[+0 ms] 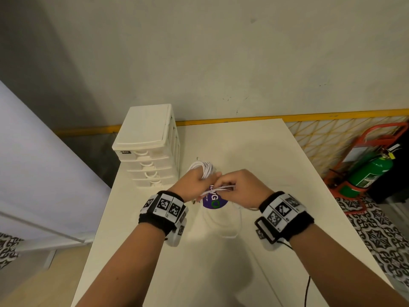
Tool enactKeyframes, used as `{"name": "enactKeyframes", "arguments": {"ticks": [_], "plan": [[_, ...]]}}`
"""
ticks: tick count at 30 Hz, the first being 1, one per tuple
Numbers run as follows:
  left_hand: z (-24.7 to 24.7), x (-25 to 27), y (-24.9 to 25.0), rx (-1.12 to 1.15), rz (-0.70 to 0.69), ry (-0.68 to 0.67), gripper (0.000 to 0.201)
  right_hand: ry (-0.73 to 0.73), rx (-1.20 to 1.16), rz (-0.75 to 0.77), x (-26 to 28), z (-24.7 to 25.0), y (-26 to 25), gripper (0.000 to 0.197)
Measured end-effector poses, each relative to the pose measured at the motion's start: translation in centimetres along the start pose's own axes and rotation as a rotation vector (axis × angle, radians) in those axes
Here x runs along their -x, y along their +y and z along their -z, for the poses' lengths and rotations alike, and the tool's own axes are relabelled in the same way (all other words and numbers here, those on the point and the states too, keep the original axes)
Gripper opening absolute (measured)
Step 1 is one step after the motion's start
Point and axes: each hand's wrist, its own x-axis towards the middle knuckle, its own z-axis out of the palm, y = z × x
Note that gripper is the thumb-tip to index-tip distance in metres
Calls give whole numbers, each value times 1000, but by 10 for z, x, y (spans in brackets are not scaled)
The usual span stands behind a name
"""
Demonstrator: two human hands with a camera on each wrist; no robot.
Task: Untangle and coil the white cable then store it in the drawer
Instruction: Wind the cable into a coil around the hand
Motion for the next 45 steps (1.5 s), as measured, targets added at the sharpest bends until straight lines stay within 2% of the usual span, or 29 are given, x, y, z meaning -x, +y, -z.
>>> {"name": "enactKeyframes", "arguments": {"ticks": [2, 3, 5, 6, 7, 9, 11, 18, 20, 23, 24, 28, 31, 35, 39, 43, 45], "plan": [[1, 7, 11, 42, 35, -134, 58, 14, -28, -16, 0, 9, 5, 10], [2, 9, 13, 48, 47, -181, 52, 18, -30, -33, 1, 14, 7, 12], [5, 11, 14, 31, 82, -204, 28, 24, -74, -91, 4, 27, 13, 31], [8, 11, 11, 0, 102, -184, 20, 34, -111, -119, 6, 34, 18, 39], [12, 12, 7, -39, 118, -151, 23, 47, -131, -141, 9, 41, 25, 41], [20, 14, -2, -91, 154, -57, 32, 85, -123, -178, 13, 47, 41, 28], [27, 14, -6, -91, 175, 49, 27, 120, -107, -215, 15, 47, 55, 11], [37, 12, -4, 17, 150, 349, 26, 135, -103, -240, 16, 37, 79, 17], [37, 12, -5, -17, 148, 361, 29, 137, -48, -260, 17, 34, 89, 18], [31, 9, -4, -37, 183, 296, 32, 242, 136, -263, 13, 27, 97, 23], [29, 7, -4, -28, 190, 267, 32, 259, 134, -249, 12, 25, 95, 28], [21, 6, 3, 0, 157, 197, 34, 145, 26, -188, 6, 14, 74, 42], [18, 6, 7, 106, 123, 195, 36, 97, 117, -227, 1, 5, 77, 46], [23, 8, 10, 122, 104, 315, 34, 51, 156, -248, 2, -2, 80, 25], [29, 10, 3, 135, 162, 453, 35, 176, 80, -232, 8, -2, 86, 18], [38, 13, -2, 301, 214, 537, 37, 196, 152, -274, 22, -3, 103, 22], [38, 14, 0, 324, 204, 489, 37, 352, 201, -169, 27, -5, 105, 33]]}}
